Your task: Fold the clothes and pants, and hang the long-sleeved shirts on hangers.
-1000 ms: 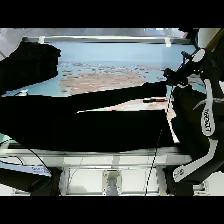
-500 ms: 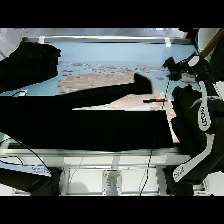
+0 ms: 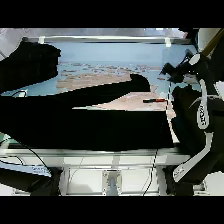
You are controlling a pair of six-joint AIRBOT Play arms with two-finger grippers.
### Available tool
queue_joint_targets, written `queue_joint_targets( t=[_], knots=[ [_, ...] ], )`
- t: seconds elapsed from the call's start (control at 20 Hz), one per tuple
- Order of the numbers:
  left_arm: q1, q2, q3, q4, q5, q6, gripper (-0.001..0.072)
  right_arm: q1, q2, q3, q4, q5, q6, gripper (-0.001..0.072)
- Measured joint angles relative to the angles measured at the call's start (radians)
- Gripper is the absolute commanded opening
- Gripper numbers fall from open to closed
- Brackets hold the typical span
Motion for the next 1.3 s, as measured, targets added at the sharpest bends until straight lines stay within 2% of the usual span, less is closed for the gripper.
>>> queue_joint_targets(
  t=[0.25, 0.3, 0.45, 0.7, 0.75, 0.8, 0.85, 1.1, 1.15, 1.2, 1.3],
  knots=[
    [0.000, 0.000, 0.000, 0.000, -0.010, 0.000, 0.0012, 0.027, -0.127, 0.000, 0.133, -0.061, -0.101, 0.0624],
    [0.000, 0.000, 0.000, -0.001, -0.011, 0.000, 0.0012, 0.029, -0.150, 0.000, 0.177, -0.081, -0.127, 0.0576],
    [0.000, 0.000, 0.000, -0.001, -0.016, 0.000, 0.0012, 0.026, -0.192, 0.010, 0.268, -0.111, -0.188, 0.0554],
    [0.000, 0.000, 0.000, -0.001, -0.048, 0.000, 0.0012, 0.025, -0.214, 0.030, 0.296, -0.087, -0.208, 0.0551],
    [0.000, 0.000, 0.000, -0.001, -0.055, 0.000, 0.0012, 0.024, -0.215, 0.032, 0.292, -0.082, -0.196, 0.0499],
    [0.000, 0.000, 0.000, -0.001, -0.060, 0.000, 0.0012, 0.025, -0.216, 0.033, 0.286, -0.079, -0.185, 0.0402],
    [0.000, 0.000, 0.000, -0.001, -0.063, 0.000, 0.0012, 0.025, -0.218, 0.034, 0.278, -0.076, -0.177, 0.0336],
    [0.000, 0.000, 0.000, -0.001, -0.072, 0.000, 0.0012, 0.043, -0.219, 0.036, 0.267, -0.049, -0.165, 0.0307],
    [0.000, 0.000, 0.000, -0.001, -0.073, 0.000, 0.0012, 0.048, -0.219, 0.036, 0.267, -0.045, -0.165, 0.0207],
    [0.000, 0.000, 0.000, -0.001, -0.074, 0.000, 0.0012, 0.053, -0.219, 0.036, 0.266, -0.039, -0.165, 0.0015],
    [0.000, 0.000, 0.000, -0.001, -0.077, 0.001, 0.0012, 0.059, -0.217, 0.036, 0.272, -0.030, -0.165, 0.0010]
  ],
)
